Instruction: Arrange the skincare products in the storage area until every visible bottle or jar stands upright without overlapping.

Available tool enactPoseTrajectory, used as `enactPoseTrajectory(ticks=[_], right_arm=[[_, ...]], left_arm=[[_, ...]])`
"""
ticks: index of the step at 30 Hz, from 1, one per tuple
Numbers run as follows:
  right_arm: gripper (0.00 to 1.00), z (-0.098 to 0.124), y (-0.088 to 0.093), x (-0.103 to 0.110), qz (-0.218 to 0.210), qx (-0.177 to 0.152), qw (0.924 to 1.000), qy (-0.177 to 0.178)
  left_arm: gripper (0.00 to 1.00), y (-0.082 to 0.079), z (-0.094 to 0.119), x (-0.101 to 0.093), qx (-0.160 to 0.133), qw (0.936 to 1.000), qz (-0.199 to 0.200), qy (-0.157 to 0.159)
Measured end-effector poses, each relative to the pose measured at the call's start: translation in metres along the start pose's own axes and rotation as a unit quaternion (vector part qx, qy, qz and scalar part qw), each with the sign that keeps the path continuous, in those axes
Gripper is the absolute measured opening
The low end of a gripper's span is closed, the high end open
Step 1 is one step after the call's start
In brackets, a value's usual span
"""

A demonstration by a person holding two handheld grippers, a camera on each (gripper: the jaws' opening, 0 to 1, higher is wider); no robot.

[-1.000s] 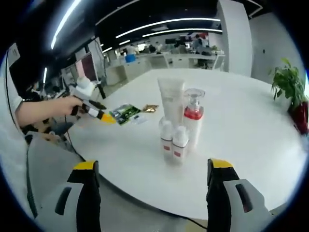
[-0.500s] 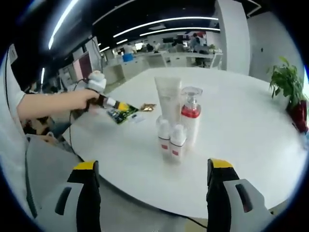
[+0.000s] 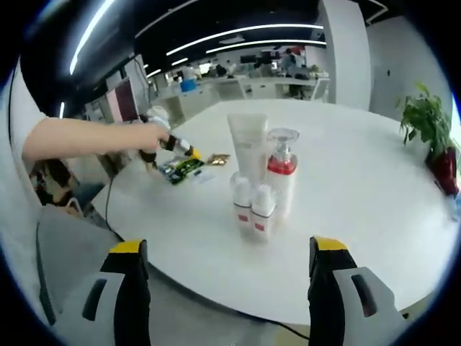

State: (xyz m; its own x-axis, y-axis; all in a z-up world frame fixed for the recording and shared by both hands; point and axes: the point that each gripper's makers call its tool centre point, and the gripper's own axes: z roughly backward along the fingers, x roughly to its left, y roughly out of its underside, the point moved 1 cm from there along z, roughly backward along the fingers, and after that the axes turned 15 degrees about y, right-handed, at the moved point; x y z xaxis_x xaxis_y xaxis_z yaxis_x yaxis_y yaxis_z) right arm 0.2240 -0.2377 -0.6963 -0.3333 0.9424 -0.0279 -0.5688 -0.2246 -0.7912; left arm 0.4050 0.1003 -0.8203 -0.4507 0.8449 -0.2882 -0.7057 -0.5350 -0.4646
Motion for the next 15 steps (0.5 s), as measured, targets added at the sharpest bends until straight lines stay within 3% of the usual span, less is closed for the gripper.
enactPoseTrajectory(ticks=[2, 8, 15], right_arm=[[0.92, 0.0, 0.0, -0.001, -0.001, 0.0, 1.0, 0.002], [0.92, 0.0, -0.001, -0.001, -0.005, -0.001, 1.0, 0.002], [0.92, 0.0, 0.0, -0.002, -0.007, 0.0, 1.0, 0.002]], left_arm=[[0.99, -0.002, -0.003, -0.004, -0.013, 0.9997, 0.022, -0.004], [1.0, -0.004, -0.009, 0.004, -0.008, 0.9992, -0.011, -0.037], [0.99, -0.012, -0.01, 0.001, -0.049, 0.998, -0.035, -0.018]])
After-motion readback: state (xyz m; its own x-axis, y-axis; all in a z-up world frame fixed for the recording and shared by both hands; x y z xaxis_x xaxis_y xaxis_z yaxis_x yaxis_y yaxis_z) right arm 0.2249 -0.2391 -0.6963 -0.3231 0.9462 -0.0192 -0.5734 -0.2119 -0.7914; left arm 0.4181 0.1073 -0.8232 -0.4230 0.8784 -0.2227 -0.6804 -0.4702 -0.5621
